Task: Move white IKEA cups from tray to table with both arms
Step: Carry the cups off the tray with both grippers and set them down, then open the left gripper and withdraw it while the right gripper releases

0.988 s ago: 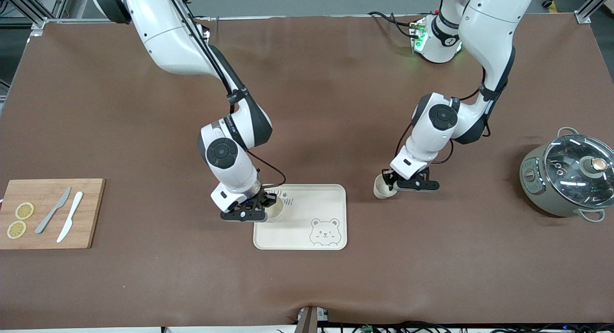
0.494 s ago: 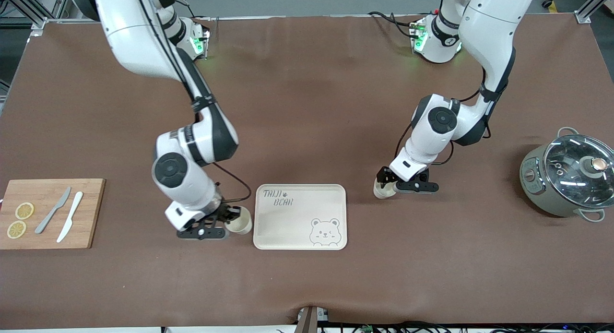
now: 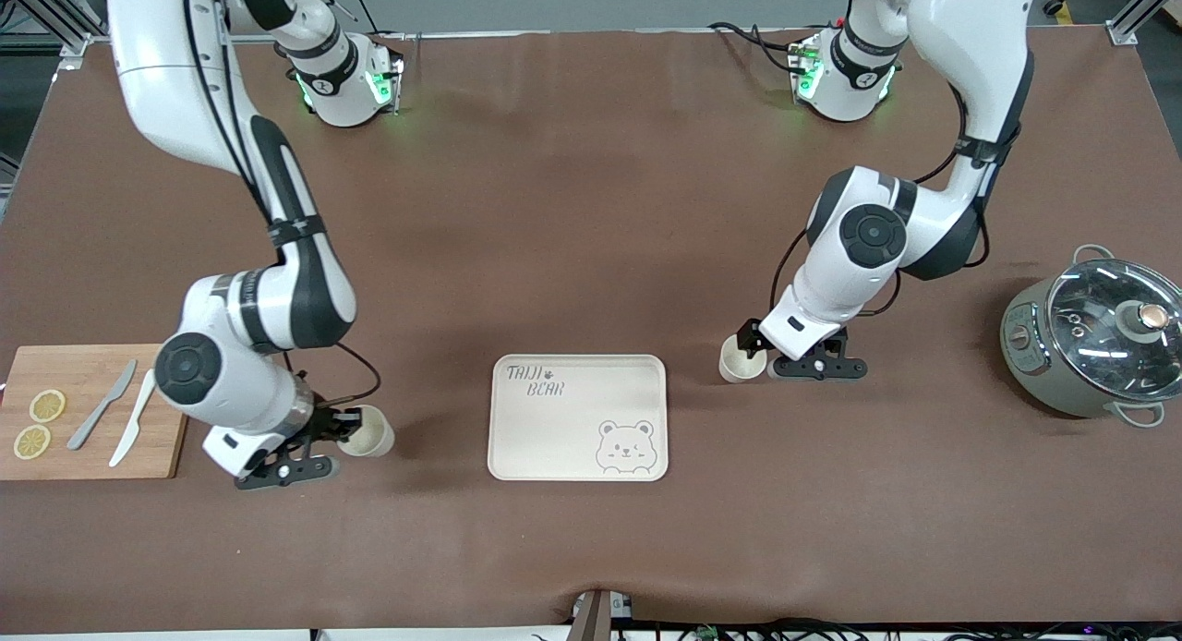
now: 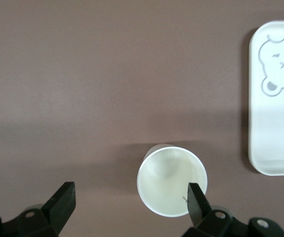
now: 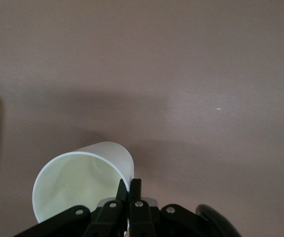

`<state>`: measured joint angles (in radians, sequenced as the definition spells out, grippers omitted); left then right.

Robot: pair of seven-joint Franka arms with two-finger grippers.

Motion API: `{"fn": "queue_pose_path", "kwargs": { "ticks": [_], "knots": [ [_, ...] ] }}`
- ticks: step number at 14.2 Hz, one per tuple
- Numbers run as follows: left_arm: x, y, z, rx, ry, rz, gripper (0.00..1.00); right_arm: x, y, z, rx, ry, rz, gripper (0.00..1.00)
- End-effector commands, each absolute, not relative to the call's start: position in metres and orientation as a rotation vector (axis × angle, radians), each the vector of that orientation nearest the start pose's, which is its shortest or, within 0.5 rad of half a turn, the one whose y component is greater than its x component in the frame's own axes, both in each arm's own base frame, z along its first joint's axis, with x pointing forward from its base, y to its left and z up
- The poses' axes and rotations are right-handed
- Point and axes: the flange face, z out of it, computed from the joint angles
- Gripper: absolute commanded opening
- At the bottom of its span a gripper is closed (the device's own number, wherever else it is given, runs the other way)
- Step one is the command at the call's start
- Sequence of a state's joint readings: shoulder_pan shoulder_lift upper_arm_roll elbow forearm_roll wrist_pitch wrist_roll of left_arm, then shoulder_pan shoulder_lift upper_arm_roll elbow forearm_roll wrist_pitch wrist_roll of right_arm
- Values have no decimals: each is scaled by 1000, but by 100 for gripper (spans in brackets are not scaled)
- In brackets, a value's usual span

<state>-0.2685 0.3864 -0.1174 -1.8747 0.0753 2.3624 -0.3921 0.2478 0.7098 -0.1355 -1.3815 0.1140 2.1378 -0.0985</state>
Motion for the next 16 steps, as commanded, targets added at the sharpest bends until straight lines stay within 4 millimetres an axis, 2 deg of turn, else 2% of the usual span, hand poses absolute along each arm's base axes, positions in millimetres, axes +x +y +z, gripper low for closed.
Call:
{"fn": "queue_pose_path", "kwargs": {
  "ticks": [1, 3, 4, 6, 10, 12, 14, 16],
  "knots": [
    [618, -228, 364, -3165, 127, -127, 100, 722, 67, 299, -3090, -360, -52, 0],
    [636, -208, 404, -3185, 146, -87, 100, 723, 40, 295, -3087, -397, -47, 0],
    [642, -191, 430, -3191, 148, -89, 100, 724, 23, 293, -3084, -417, -49, 0],
    [652, -151, 456, -3209, 150, -76, 100, 725, -7, 288, -3081, -422, -47, 0],
    [657, -124, 463, -3214, 166, -87, 100, 719, -15, 271, -3081, -401, -41, 0],
    [656, -118, 476, -3209, 208, -121, 100, 718, -15, 261, -3079, -393, -18, 0],
    [655, -101, 492, -3207, 175, -157, 100, 716, -15, 256, -3044, -342, -13, 0],
    [645, -96, 507, -3203, 170, -126, 100, 715, -18, 244, -3036, -321, 7, 0]
  ]
}}
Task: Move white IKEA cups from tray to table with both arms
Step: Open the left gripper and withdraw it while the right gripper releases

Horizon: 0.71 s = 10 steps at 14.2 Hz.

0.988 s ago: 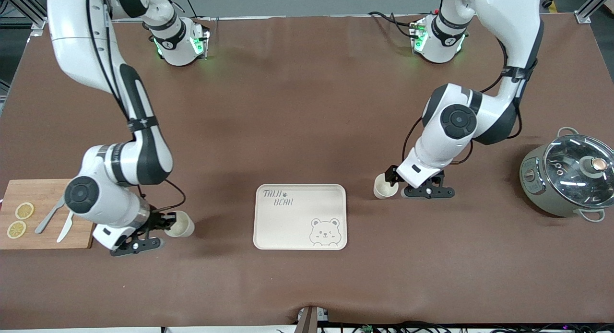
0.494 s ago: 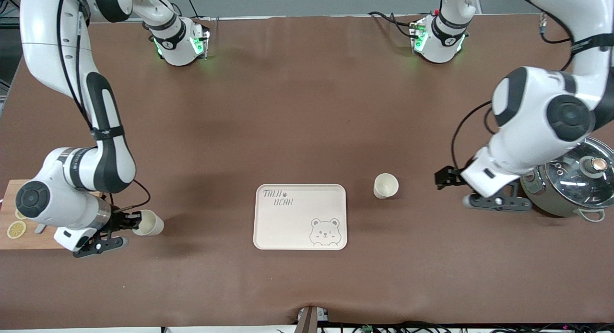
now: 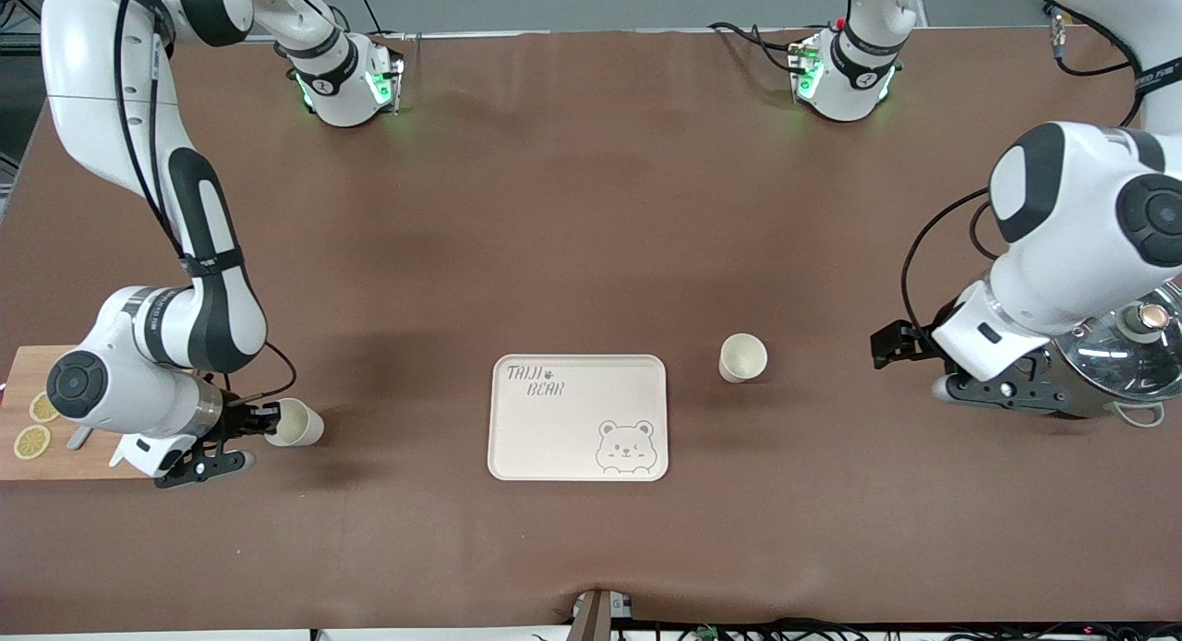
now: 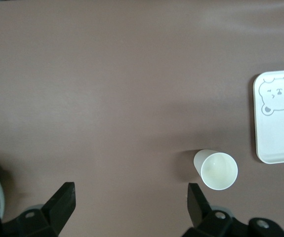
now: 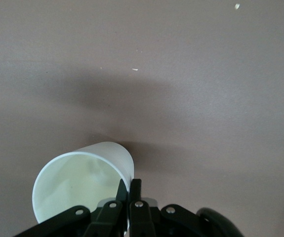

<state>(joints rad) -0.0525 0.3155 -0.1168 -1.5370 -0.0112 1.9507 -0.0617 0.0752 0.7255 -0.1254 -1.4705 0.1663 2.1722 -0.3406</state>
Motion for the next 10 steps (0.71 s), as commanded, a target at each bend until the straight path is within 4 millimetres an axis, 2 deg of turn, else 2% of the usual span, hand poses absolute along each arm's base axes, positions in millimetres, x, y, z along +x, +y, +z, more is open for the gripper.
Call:
{"fn": "queue_pose_path", "kwargs": {
  "ticks": [1, 3, 4, 5, 6, 7, 10],
  "knots": [
    [637, -96, 515, -3200, 170, -85, 100, 715, -18, 240, -3033, -314, 13, 0],
    [619, -95, 536, -3189, 180, -65, 100, 714, -18, 234, -3024, -302, 21, 2],
    [609, -96, 542, -3186, 184, -68, 100, 714, -18, 233, -3024, -299, 24, 14],
    [600, -95, 550, -3180, 185, -80, 100, 714, -16, 233, -3025, -295, 25, 41],
    [595, -96, 556, -3179, 188, -90, 100, 714, -13, 233, -3024, -297, 27, 78],
    [591, -96, 561, -3177, 187, -85, 100, 714, -15, 233, -3025, -290, 27, 100],
    [585, -96, 568, -3167, 208, -69, 100, 717, -14, 245, -3025, -301, 4, 100]
  ]
}}
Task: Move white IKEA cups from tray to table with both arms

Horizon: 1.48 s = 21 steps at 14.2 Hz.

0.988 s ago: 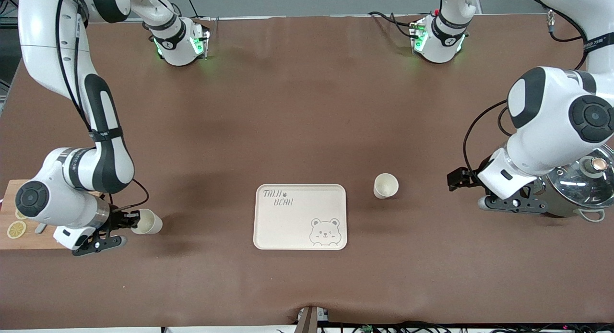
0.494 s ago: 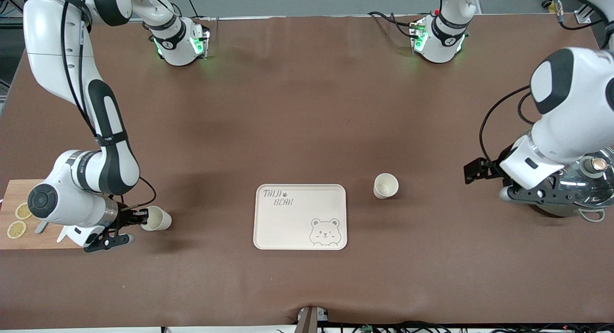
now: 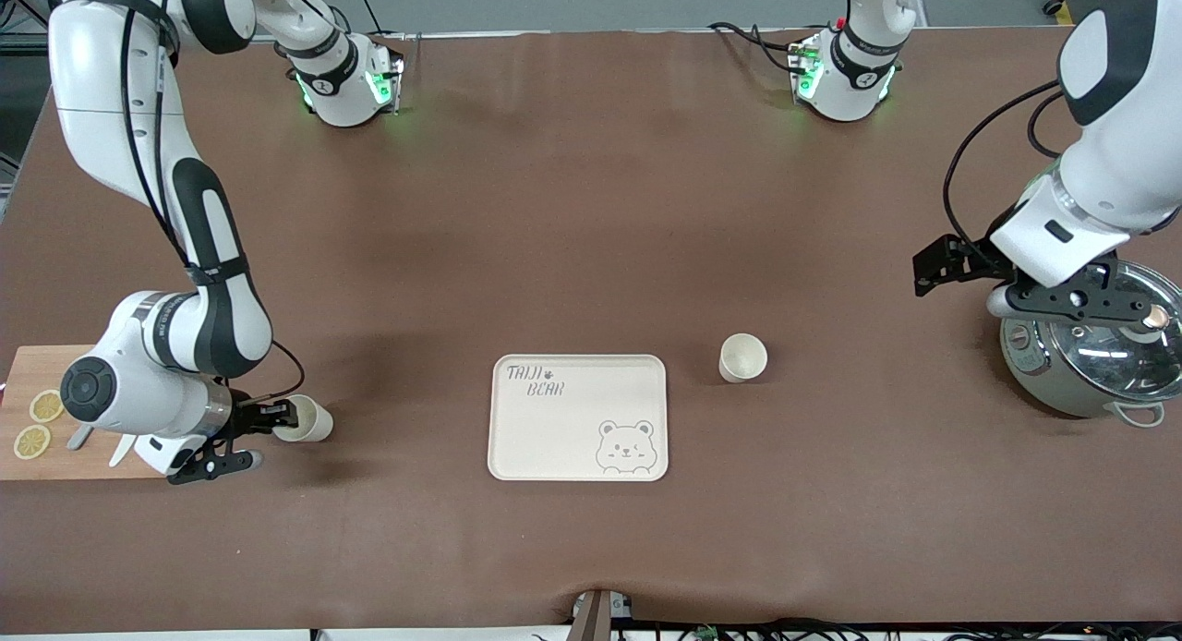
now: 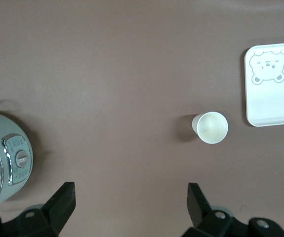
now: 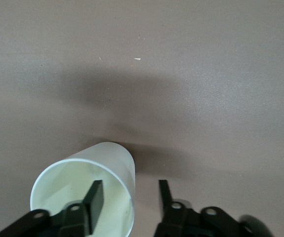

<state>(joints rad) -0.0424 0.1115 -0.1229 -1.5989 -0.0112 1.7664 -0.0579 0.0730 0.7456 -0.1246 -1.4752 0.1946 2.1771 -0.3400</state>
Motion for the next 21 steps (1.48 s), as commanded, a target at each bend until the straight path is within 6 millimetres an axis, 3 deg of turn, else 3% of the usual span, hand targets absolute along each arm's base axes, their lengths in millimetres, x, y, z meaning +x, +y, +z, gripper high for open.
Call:
{"fn": "queue_pose_path", "kwargs": {
  "ticks": [1, 7, 11, 14, 18, 21],
  "knots": [
    [584, -96, 569, -3165, 216, -74, 100, 719, -9, 253, -3027, -318, -13, 100],
    [583, -96, 574, -3164, 219, -87, 100, 717, -18, 342, -3025, -317, -104, 100],
    [583, -96, 577, -3164, 223, -96, 100, 696, -40, 409, -3004, -289, -60, 100],
    [583, -93, 581, -3155, 237, -110, 100, 680, -58, 447, -3018, -269, -43, 100],
    [583, -90, 584, -3124, 265, -122, 100, 653, -64, 506, -3058, -240, -17, 100],
    [582, -91, 584, -3118, 266, -125, 100, 631, -62, 538, -3060, -144, 40, 100]
  ]
}}
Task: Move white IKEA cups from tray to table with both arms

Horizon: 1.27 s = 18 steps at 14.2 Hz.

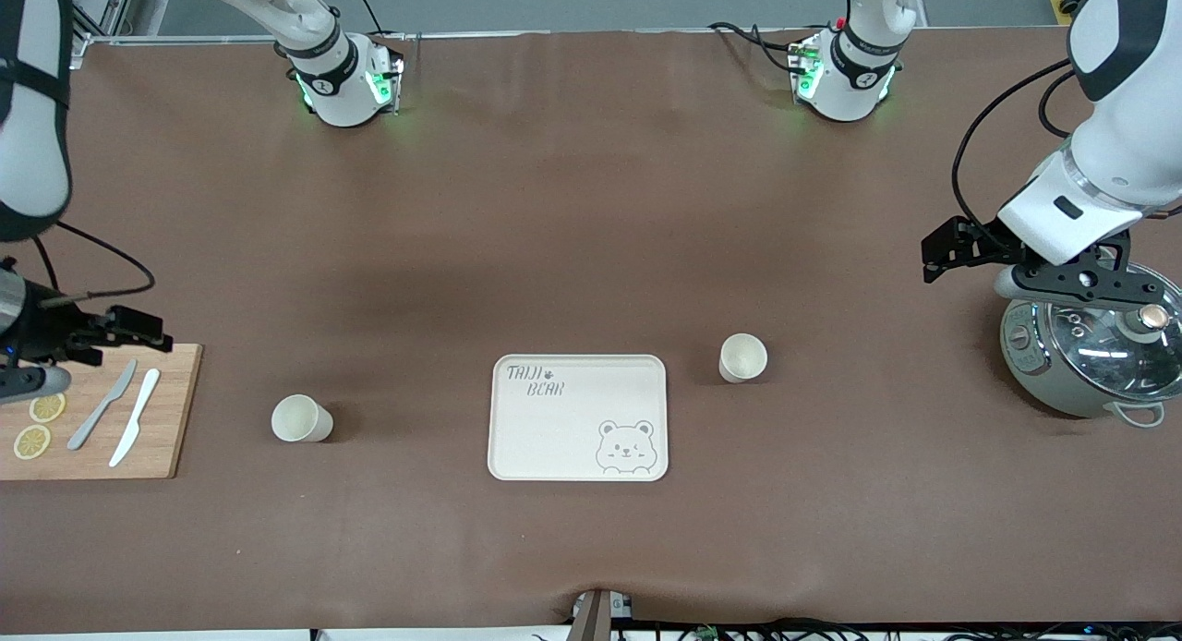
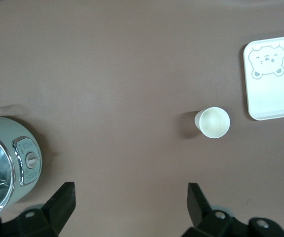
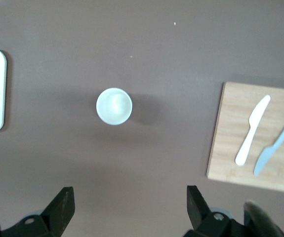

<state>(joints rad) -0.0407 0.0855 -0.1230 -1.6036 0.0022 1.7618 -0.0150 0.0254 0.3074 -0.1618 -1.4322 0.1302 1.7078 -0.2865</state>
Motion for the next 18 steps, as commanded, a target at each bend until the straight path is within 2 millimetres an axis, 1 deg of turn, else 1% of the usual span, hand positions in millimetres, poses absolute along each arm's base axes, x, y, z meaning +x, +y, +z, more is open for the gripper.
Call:
{"fn": "queue_pose_path", "kwargs": {
  "ticks": [1, 3, 4, 5, 6, 8, 9, 11, 12, 13, 14, 15, 18],
  "knots": [
    [583, -92, 585, -3123, 235, -127, 100, 625, -61, 544, -3074, -145, 67, 100],
    [584, -93, 590, -3124, 237, -144, 100, 619, -54, 564, -3105, -147, 107, 100],
    [584, -93, 590, -3123, 237, -144, 100, 618, -51, 578, -3116, -136, 107, 100],
    [583, -92, 591, -3123, 237, -144, 100, 614, -43, 591, -3135, -147, 137, 100],
    [583, -92, 592, -3122, 244, -149, 100, 612, -38, 595, -3147, -114, 176, 100],
    [584, -91, 595, -3122, 246, -158, 100, 609, -36, 601, -3153, 74, 177, 100],
    [584, -91, 595, -3121, 251, -158, 100, 607, -35, 604, -3143, 131, 171, 100],
    [584, -91, 595, -3121, 258, -156, 100, 594, -30, 624, -3143, 120, 157, 100],
    [584, -91, 595, -3120, 260, -156, 100, 592, -23, 625, -3143, 101, 159, 100],
    [584, -91, 594, -3119, 261, -154, 100, 591, -23, 626, -3134, 92, 149, 100],
    [584, -91, 594, -3118, 265, -154, 100, 593, -24, 619, -3129, 97, 146, 100],
    [584, -91, 594, -3114, 292, -154, 100, 593, -24, 616, -3129, 95, 127, 100],
    [584, -90, 594, -3106, 344, -151, 100, 588, -24, 611, -3125, 94, 60, 100]
  ]
}}
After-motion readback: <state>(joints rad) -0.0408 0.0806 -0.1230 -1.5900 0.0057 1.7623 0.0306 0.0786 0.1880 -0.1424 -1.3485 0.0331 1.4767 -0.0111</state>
